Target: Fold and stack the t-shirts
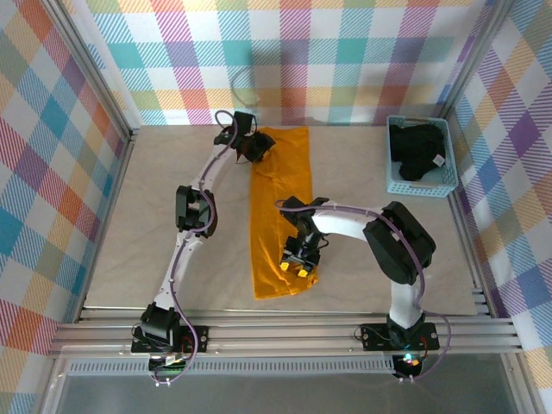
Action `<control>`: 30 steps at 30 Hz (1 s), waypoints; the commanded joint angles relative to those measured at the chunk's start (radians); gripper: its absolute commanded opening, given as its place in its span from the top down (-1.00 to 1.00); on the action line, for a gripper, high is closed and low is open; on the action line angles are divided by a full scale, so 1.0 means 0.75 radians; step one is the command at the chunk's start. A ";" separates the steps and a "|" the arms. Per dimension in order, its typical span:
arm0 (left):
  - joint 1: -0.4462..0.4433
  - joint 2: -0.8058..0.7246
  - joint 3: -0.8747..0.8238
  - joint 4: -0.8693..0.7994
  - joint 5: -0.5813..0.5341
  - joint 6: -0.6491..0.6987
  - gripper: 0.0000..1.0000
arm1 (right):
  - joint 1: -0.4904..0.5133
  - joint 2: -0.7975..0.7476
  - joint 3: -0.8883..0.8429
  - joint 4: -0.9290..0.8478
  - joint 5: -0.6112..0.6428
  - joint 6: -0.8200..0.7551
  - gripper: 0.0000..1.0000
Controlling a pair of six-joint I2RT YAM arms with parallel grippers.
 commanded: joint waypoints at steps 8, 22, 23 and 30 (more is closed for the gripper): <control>-0.072 -1.029 -1.001 -0.162 -0.213 0.100 0.23 | -0.260 -0.641 -0.227 -0.219 0.001 -0.241 -0.05; -0.479 -1.925 -2.711 0.000 0.237 -0.058 0.08 | -0.269 -0.562 -0.566 0.026 -0.240 -0.480 0.08; -0.507 -1.926 -2.740 0.032 0.229 -0.093 0.08 | -0.260 -0.545 -0.564 0.031 -0.241 -0.478 0.09; -0.631 -1.840 -2.787 0.154 0.178 -0.201 0.14 | -0.179 -0.479 -0.560 0.073 -0.249 -0.419 0.14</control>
